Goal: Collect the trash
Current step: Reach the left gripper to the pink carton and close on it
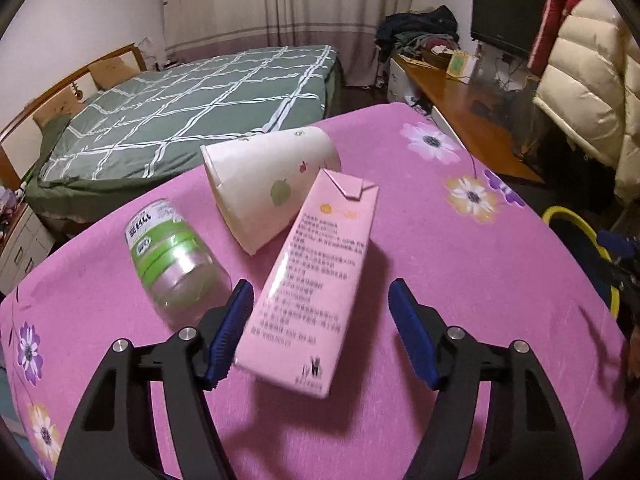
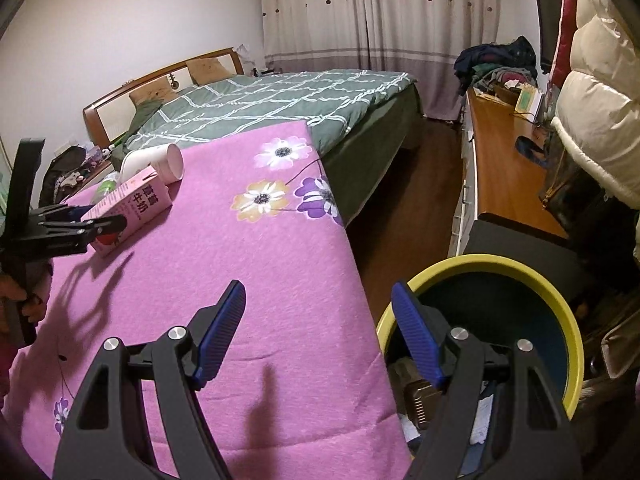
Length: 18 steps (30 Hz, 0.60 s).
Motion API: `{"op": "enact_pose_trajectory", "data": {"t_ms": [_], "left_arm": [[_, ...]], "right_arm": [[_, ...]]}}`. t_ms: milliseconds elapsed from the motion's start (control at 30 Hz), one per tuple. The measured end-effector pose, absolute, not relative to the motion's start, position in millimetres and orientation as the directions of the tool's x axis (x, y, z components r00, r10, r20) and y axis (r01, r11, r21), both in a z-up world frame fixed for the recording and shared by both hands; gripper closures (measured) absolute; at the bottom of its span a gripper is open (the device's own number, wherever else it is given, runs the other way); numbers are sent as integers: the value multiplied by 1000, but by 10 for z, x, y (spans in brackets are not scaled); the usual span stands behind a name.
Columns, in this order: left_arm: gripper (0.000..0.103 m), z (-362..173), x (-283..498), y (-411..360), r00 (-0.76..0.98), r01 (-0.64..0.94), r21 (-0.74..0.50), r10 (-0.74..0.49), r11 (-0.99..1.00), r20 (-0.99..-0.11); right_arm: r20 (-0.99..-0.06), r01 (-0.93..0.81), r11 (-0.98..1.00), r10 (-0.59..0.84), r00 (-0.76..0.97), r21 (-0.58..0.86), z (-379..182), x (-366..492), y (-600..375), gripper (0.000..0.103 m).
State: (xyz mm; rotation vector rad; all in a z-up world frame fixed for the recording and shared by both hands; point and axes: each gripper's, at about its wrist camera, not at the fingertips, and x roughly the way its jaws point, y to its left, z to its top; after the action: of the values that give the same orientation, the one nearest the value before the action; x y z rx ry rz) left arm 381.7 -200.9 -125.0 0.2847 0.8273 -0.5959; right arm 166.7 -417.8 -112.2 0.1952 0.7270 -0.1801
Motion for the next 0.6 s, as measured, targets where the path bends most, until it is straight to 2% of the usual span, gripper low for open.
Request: {"op": "enact_pose_trajectory", "data": {"t_ms": [67, 100, 133, 200, 233, 367, 600], "left_arm": [[33, -1276, 3866, -2053, 526, 596, 10, -381, 803, -760], [37, -1296, 3877, -2080, 523, 597, 14, -376, 802, -765], [47, -1316, 3882, -2102, 518, 598, 21, -367, 801, -773], [59, -1342, 3867, -2128, 505, 602, 24, -357, 798, -786], [61, -1344, 3841, -2150, 506, 605, 29, -356, 796, -785], [62, -1278, 3696, -2187, 531, 602, 58, -345, 796, -774], [62, -1039, 3178, -2479, 514, 656, 52, -396, 753, -761]], "right_arm": [[-673, 227, 967, -91, 734, 117, -1121, 1665, -4174, 32], [-673, 227, 967, -90, 735, 119, -1122, 1669, -4177, 32], [-672, 228, 966, -89, 735, 121, -1121, 1670, -4178, 32], [-654, 235, 963, -93, 751, 133, -1096, 1628, -4193, 32], [-641, 244, 961, -108, 760, 127, -1071, 1585, -4193, 32], [-637, 254, 959, -117, 762, 128, -1028, 1432, -4224, 32], [-617, 303, 947, -175, 768, 109, -853, 956, -4457, 32]]}}
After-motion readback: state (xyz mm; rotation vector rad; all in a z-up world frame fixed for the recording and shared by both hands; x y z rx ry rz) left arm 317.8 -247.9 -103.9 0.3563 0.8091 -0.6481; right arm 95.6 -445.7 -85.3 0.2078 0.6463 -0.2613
